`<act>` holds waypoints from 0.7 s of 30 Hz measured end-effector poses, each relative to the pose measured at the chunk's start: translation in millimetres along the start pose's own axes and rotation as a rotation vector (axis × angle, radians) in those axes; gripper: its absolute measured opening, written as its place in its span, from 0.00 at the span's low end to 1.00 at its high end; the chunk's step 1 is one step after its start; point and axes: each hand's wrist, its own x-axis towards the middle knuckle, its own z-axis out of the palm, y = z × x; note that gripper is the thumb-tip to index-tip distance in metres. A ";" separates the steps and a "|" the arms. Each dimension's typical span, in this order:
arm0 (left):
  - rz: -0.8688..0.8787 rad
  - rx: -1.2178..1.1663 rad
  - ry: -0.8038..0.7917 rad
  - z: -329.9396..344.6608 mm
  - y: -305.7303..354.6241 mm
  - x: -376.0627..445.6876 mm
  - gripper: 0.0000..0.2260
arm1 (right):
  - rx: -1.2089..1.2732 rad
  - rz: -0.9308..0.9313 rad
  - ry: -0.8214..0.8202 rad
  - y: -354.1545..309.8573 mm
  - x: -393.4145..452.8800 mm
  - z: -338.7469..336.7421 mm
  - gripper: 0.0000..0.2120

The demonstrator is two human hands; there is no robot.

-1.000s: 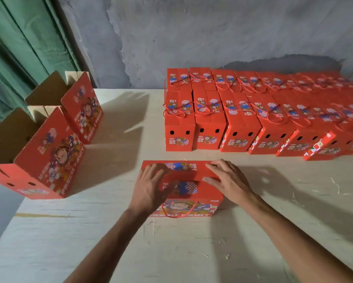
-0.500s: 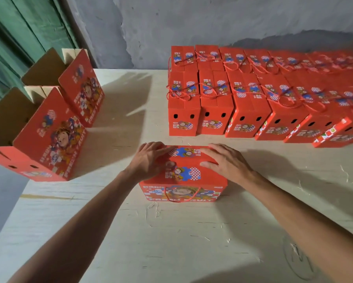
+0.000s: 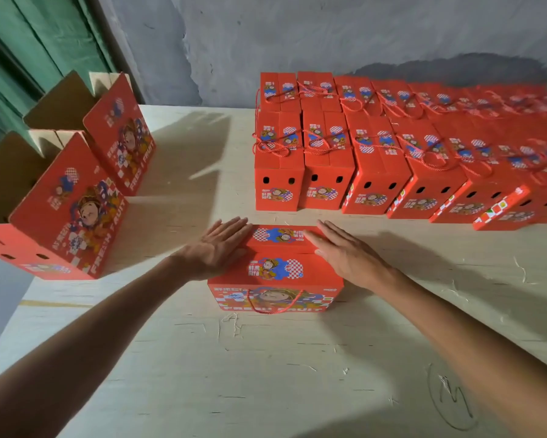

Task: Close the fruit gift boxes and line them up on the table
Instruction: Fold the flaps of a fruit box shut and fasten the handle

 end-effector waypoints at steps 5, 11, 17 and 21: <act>-0.006 -0.235 0.156 -8.2 -14.0 -10.9 0.32 | 0.042 0.015 0.458 -4.6 -12.6 10.9 0.18; -0.075 -0.448 0.411 9.4 6.1 -22.4 0.19 | -0.028 0.070 0.595 -9.9 -12.1 22.9 0.16; 0.026 -0.334 0.376 1.1 7.0 -29.4 0.18 | -0.101 0.049 0.623 -10.9 -14.8 24.9 0.17; 0.203 -0.111 0.239 -11.4 -1.5 -35.1 0.25 | -0.096 0.025 0.592 -8.6 -15.2 23.1 0.18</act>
